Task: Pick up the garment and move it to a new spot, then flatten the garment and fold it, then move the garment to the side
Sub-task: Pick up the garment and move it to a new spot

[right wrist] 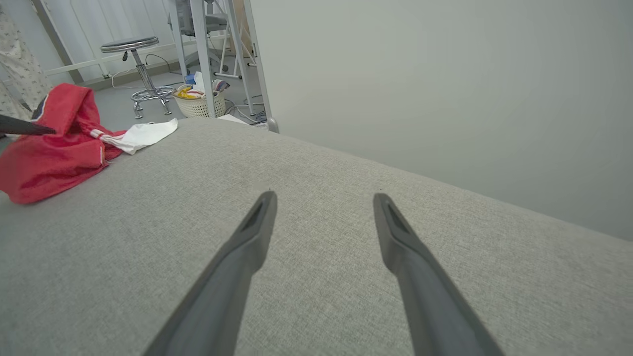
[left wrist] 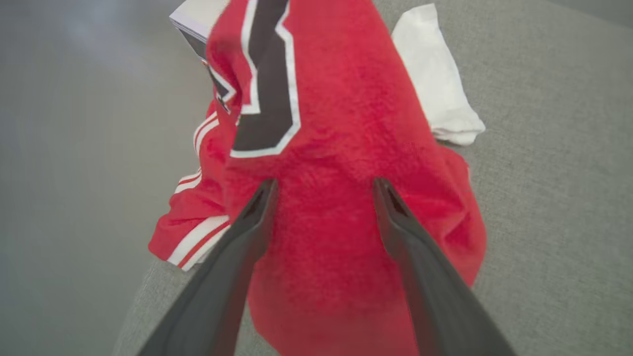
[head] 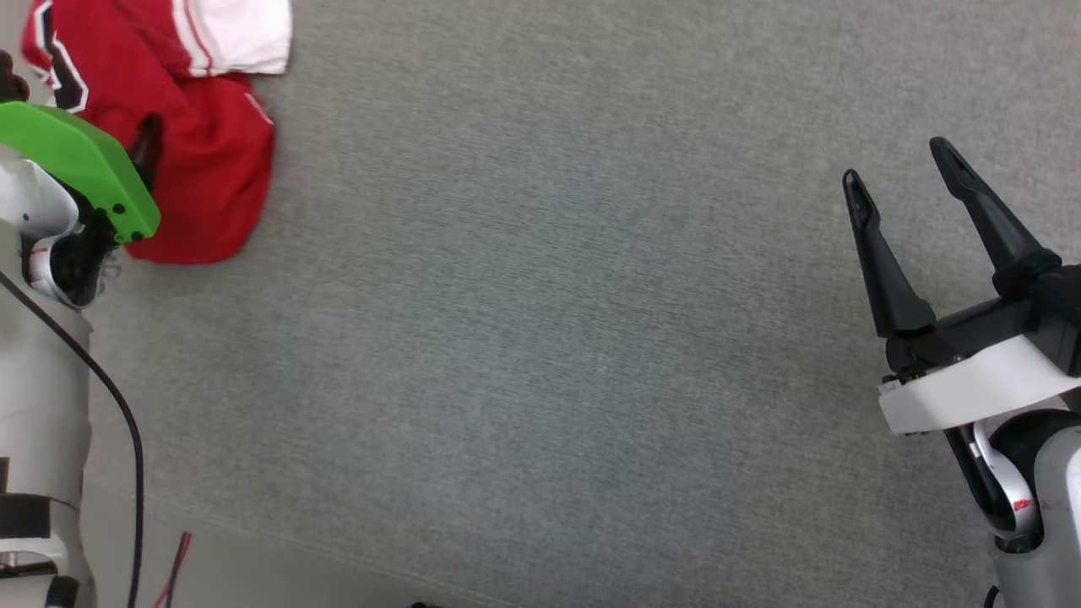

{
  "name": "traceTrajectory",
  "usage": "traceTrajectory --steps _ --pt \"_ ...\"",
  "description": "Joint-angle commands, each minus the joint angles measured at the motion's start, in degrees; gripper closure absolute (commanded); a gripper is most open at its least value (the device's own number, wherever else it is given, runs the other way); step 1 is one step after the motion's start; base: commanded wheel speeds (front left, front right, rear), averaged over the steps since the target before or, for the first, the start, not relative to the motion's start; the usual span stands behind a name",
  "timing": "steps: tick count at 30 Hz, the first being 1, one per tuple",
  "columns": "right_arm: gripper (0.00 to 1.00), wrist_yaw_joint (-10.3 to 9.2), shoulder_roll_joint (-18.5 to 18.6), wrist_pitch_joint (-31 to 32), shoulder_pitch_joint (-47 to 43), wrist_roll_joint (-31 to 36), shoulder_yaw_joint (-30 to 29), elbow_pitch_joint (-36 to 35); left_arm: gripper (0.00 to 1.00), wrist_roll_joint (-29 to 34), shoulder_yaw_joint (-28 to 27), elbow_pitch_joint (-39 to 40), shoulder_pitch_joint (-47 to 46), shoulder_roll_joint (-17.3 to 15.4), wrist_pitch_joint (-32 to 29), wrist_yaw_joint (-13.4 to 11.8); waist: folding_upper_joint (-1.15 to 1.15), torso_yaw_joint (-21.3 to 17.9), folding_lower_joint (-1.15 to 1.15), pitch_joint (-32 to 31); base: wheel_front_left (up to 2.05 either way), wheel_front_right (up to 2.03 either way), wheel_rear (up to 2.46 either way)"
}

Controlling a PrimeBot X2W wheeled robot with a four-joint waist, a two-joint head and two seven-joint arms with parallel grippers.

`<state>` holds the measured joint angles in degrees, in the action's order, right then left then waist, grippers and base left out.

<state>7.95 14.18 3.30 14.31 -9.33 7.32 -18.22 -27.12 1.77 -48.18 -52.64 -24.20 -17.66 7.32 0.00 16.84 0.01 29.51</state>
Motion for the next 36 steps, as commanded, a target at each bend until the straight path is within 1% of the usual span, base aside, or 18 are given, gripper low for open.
traceTrajectory --steps 1,5,8,11,12,13,14,17,22,23,26,28,33,36 --pt "0.00 -0.46 0.2 -0.1 1.1 -0.4 0.1 -0.3 0.00 -0.8 0.9 -1.3 -1.3 -0.9 -1.4 0.1 0.00 -4.2 -0.01 4.6 0.00 0.00 0.00" --pt "0.00 -0.46 0.4 -0.2 1.7 -1.0 -0.1 -0.4 0.00 -1.8 1.7 -6.4 -3.0 -2.9 -4.9 0.1 0.00 -5.6 -0.01 6.4 0.00 0.00 0.00" --pt "0.00 -0.46 0.6 -0.4 1.9 -1.4 -0.4 -0.2 0.00 -2.0 2.0 -10.1 -3.9 -3.0 -7.0 -0.1 0.00 -6.3 -0.01 7.1 0.00 0.00 0.00" --pt "0.00 -0.46 0.5 -0.6 1.8 -1.6 -0.7 -0.1 0.00 -3.2 1.3 -12.8 -4.4 -2.7 -7.6 -0.2 0.00 -6.8 -0.01 7.1 0.00 0.00 0.00" --pt "0.00 -0.46 0.4 -0.8 1.8 -1.7 -0.8 0.1 0.07 -3.8 1.1 -13.6 -4.5 -2.4 -7.9 -0.2 0.00 -6.9 -0.01 6.9 0.00 0.00 0.00" --pt "0.00 -0.46 0.3 -0.8 1.8 -1.7 -0.9 0.3 0.66 -3.9 1.1 -13.8 -4.6 -2.4 -7.1 -0.1 0.00 -6.9 -0.01 6.7 0.00 0.00 0.00" --pt "0.00 -0.46 0.1 -0.9 1.7 -1.8 -1.0 0.4 1.00 -3.9 1.0 -14.1 -4.5 -2.5 -5.7 -0.2 0.00 -6.9 -0.01 6.3 0.00 0.00 0.00" --pt "0.00 -0.46 -0.4 -1.5 1.4 -2.0 -1.0 1.3 1.00 -3.4 1.8 -14.5 -4.5 -2.6 -3.5 -0.1 0.00 -6.7 -0.01 4.6 0.00 0.00 0.00" --pt "0.00 -0.46 -1.7 -3.1 0.8 -2.8 -0.8 3.5 1.00 -1.8 3.3 -13.1 -5.0 -4.0 3.6 0.0 0.00 -6.1 -0.01 -0.2 0.00 0.00 0.00" --pt "0.00 -0.46 -2.8 -4.1 0.0 -3.1 -0.9 4.8 1.00 -1.1 3.9 -12.1 -5.4 -4.8 7.7 0.1 0.00 -5.8 -0.01 -3.3 0.00 0.00 0.00" --pt "0.00 -0.46 -4.0 -5.1 -1.1 -3.5 -1.3 6.2 1.00 0.0 4.4 -10.7 -5.8 -5.4 13.3 0.0 0.00 -5.5 -0.01 -6.9 0.00 0.00 0.00" --pt "0.00 -0.46 -4.9 -5.8 -2.0 -3.5 -1.8 7.0 1.00 0.8 4.7 -9.6 -6.1 -5.5 17.1 -0.5 0.00 -5.4 -0.01 -9.1 0.00 0.00 0.00" --pt "0.00 -0.46 -7.2 -7.1 -4.6 -3.6 -3.8 8.4 1.00 3.0 6.2 -6.5 -5.8 -4.5 25.6 -1.8 0.00 -5.6 -0.01 -14.5 0.00 0.00 0.00" --pt "0.00 -0.46 -8.2 -7.6 -6.2 -3.5 -5.0 9.0 1.00 3.6 6.9 -4.2 -5.1 -3.1 28.9 -2.4 0.00 -6.0 -0.01 -17.2 0.00 0.00 0.00"
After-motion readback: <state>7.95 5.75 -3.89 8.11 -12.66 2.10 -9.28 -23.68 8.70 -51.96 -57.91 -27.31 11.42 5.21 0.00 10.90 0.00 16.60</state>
